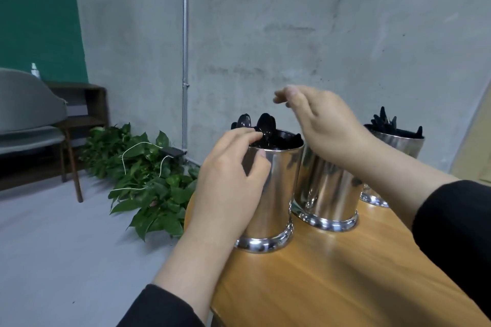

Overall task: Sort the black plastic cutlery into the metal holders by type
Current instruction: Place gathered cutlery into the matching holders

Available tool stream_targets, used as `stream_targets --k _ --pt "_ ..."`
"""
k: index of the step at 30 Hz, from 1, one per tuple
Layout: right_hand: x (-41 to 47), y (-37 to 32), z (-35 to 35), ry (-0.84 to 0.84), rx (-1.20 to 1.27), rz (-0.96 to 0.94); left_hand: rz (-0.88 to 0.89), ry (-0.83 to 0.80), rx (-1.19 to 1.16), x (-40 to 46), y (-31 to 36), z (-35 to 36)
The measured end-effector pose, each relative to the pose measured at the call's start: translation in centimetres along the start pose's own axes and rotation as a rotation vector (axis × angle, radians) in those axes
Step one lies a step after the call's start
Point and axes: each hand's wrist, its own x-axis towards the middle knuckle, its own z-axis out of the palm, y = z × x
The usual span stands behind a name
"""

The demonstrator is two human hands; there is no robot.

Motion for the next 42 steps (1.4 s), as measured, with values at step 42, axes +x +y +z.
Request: stream_targets --k 42 --pt "-32.0 19.2 -15.4 -0.103 -0.331 0.662 0.065 -0.941 0.145 -9.5 15.7 29.2"
